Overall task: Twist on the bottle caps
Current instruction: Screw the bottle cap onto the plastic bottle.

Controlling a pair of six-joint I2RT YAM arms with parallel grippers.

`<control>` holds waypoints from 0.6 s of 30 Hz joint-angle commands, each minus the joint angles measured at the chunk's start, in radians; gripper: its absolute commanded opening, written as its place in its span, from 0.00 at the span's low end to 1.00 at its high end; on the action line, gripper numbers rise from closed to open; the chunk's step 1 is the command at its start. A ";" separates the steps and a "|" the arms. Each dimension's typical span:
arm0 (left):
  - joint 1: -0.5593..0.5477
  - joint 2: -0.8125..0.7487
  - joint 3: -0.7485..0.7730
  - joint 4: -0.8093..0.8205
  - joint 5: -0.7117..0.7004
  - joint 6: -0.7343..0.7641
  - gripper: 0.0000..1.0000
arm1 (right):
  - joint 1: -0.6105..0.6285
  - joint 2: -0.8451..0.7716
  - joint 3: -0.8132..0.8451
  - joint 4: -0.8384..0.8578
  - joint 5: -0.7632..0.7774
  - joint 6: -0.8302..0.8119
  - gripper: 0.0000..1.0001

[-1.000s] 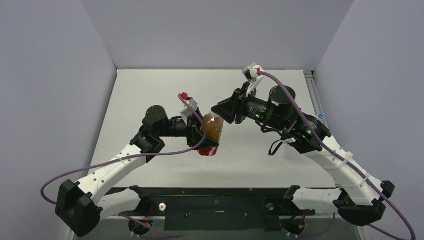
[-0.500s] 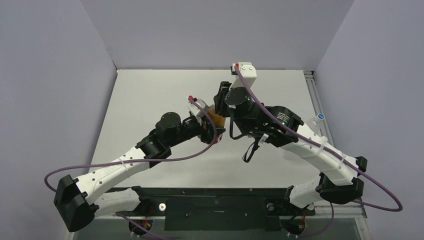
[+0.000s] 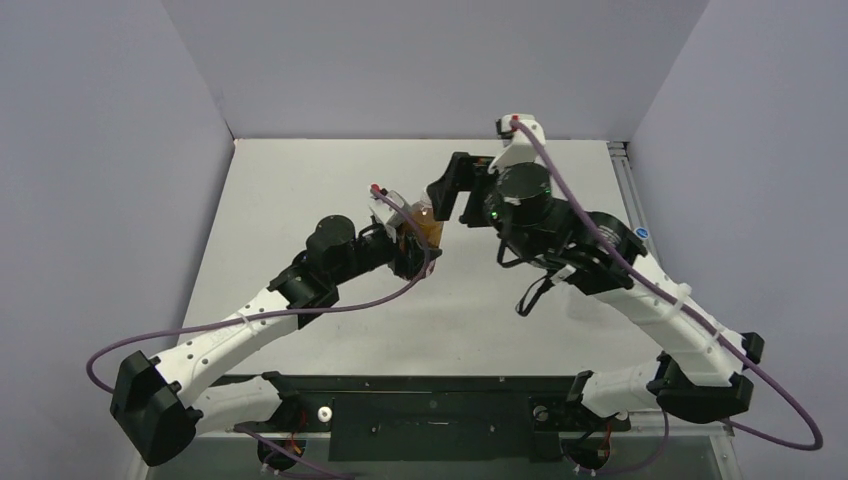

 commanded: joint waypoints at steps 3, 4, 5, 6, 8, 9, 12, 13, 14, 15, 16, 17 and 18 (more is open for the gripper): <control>0.102 -0.035 0.016 0.031 0.592 -0.046 0.00 | -0.183 -0.174 -0.116 0.189 -0.605 -0.201 0.77; 0.113 -0.037 0.011 0.073 0.670 -0.081 0.00 | -0.191 -0.183 -0.123 0.186 -0.694 -0.233 0.77; 0.119 -0.041 -0.001 0.104 0.706 -0.125 0.00 | -0.193 -0.187 -0.139 0.186 -0.728 -0.262 0.75; 0.124 -0.043 -0.007 0.156 0.770 -0.145 0.00 | -0.194 -0.196 -0.148 0.184 -0.778 -0.273 0.75; 0.125 -0.041 -0.013 0.200 0.842 -0.191 0.00 | -0.195 -0.206 -0.172 0.180 -0.841 -0.301 0.72; 0.126 -0.034 -0.012 0.207 0.861 -0.208 0.00 | -0.194 -0.207 -0.177 0.181 -0.862 -0.310 0.70; 0.126 -0.026 -0.014 0.230 0.907 -0.227 0.00 | -0.192 -0.207 -0.193 0.188 -0.917 -0.316 0.65; 0.126 -0.027 -0.018 0.237 0.909 -0.234 0.00 | -0.191 -0.208 -0.196 0.188 -0.916 -0.316 0.62; 0.126 -0.028 -0.020 0.244 0.912 -0.236 0.00 | -0.190 -0.207 -0.199 0.187 -0.916 -0.317 0.60; 0.126 -0.027 -0.023 0.246 0.913 -0.238 0.00 | -0.191 -0.206 -0.200 0.189 -0.918 -0.316 0.56; 0.127 -0.026 -0.025 0.247 0.915 -0.239 0.00 | -0.191 -0.206 -0.202 0.192 -0.918 -0.314 0.54; 0.126 -0.025 -0.026 0.247 0.914 -0.240 0.00 | -0.189 -0.206 -0.202 0.197 -0.921 -0.313 0.50; 0.126 -0.024 -0.026 0.247 0.913 -0.240 0.00 | -0.190 -0.206 -0.201 0.200 -0.921 -0.309 0.47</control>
